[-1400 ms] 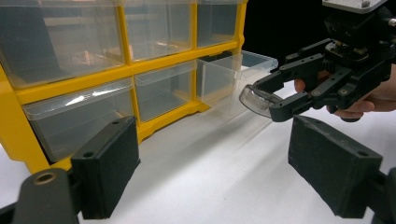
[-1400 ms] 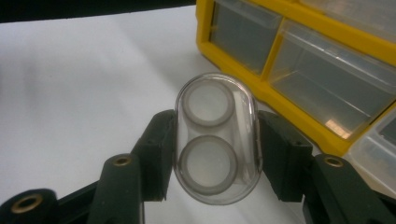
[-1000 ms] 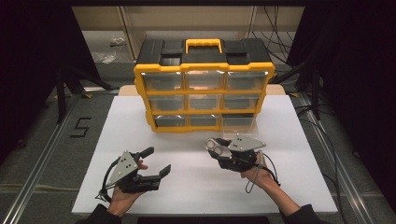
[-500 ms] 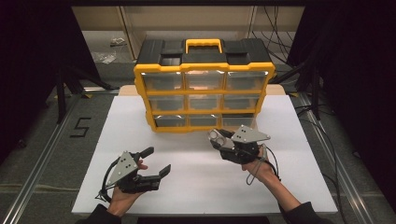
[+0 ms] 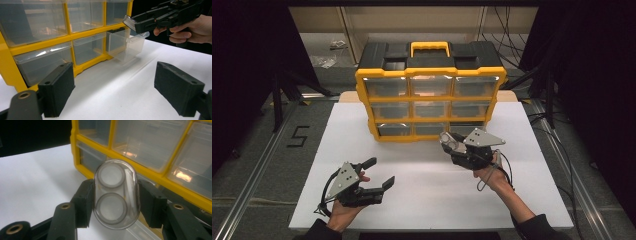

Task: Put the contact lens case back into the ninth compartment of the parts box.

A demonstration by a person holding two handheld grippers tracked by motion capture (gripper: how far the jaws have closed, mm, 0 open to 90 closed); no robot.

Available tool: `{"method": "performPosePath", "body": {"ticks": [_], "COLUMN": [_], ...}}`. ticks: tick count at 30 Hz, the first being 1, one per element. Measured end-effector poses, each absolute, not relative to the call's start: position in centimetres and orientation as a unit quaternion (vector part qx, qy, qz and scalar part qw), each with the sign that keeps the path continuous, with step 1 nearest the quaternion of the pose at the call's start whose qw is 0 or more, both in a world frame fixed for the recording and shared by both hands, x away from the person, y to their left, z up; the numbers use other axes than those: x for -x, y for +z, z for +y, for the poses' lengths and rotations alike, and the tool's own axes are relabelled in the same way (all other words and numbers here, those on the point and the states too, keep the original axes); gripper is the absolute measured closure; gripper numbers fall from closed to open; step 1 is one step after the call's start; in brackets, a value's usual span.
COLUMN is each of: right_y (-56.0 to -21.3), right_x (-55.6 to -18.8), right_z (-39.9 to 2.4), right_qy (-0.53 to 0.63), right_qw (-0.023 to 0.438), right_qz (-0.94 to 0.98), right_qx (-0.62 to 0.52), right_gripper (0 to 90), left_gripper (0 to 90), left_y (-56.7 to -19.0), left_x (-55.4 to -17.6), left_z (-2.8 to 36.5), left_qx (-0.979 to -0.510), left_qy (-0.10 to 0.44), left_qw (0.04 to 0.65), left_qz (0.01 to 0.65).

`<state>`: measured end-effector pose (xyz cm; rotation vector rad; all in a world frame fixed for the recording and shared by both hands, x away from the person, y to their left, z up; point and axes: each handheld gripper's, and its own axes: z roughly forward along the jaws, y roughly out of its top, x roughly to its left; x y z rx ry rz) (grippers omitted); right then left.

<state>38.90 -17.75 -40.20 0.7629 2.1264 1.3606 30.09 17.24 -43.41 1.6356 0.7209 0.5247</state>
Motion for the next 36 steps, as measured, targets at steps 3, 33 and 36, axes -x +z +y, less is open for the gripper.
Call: {"method": "performPosePath", "body": {"ticks": [3,33,36], "right_y": [-40.2,-40.3,-40.3], "right_x": [-39.1,-41.6,-41.8], "right_z": [-17.9,-19.7,-19.7], "right_qy": [0.498,0.478,0.476], "right_qw": [0.252,0.273,0.274], "right_qz": [0.779,0.765,0.764], "right_qx": [-0.286,-0.333,-0.338], "right_gripper": [49.6,49.7,49.7], "left_gripper": [16.0,16.0,16.0], "left_y": [-43.4,-43.4,-43.4], "left_x": [-30.1,-30.0,-30.0], "left_z": [17.2,17.2,17.3], "left_qx": [-0.705,-0.706,-0.705], "left_qy": [0.226,0.227,0.226], "left_qw": [0.597,0.596,0.597], "left_qz": [0.311,0.308,0.31]}}
